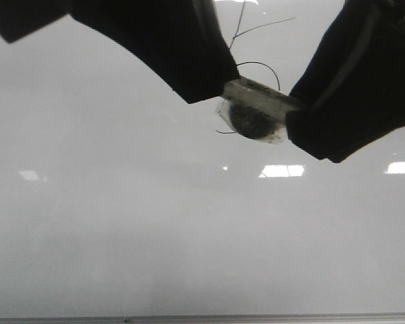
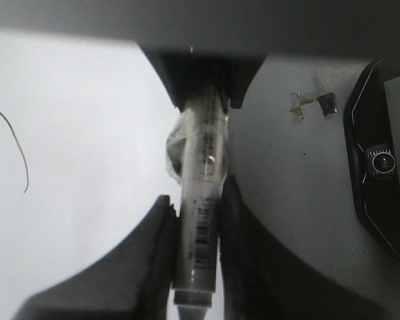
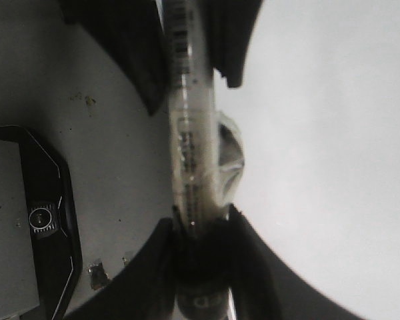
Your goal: Write number 5 on whiteboard
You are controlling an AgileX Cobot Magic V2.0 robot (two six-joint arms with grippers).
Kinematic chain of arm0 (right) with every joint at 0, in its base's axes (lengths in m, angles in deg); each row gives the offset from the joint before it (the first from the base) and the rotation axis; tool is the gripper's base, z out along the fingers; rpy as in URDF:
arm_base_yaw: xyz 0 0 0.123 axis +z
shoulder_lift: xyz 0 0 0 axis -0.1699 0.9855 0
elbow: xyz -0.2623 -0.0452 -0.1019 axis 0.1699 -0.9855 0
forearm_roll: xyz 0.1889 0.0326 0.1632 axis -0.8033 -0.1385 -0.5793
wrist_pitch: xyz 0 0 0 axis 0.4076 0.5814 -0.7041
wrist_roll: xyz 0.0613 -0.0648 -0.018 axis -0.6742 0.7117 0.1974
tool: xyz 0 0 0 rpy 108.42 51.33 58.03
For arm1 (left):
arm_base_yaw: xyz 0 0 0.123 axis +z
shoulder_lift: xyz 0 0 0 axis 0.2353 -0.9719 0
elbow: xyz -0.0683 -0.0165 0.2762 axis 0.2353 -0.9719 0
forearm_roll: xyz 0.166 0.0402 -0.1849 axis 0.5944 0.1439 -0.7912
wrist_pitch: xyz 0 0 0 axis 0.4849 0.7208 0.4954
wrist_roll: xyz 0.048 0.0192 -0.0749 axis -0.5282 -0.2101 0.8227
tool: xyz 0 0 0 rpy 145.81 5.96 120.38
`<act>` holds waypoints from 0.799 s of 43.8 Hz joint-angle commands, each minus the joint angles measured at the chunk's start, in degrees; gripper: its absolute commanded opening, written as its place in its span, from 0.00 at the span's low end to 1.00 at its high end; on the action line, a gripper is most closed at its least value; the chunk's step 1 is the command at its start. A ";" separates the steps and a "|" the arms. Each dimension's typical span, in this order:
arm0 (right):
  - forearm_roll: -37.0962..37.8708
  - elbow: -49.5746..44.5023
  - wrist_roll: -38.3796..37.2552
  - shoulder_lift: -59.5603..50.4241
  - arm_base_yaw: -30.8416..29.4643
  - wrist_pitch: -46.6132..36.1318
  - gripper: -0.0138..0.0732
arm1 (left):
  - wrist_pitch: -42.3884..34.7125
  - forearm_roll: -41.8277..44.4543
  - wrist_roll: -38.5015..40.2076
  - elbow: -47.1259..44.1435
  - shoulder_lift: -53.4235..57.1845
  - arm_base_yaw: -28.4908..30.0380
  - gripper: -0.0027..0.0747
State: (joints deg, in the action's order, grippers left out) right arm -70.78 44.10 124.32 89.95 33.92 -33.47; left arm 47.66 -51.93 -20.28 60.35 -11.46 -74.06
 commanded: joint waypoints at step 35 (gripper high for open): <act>-0.46 1.28 -3.13 -1.84 -1.56 -3.86 0.60 | -2.62 -2.60 1.35 1.46 1.81 -0.32 0.06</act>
State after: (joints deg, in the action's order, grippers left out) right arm -70.61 44.10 122.79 89.85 33.71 -34.13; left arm 48.00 -54.10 -19.92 60.35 -11.46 -74.06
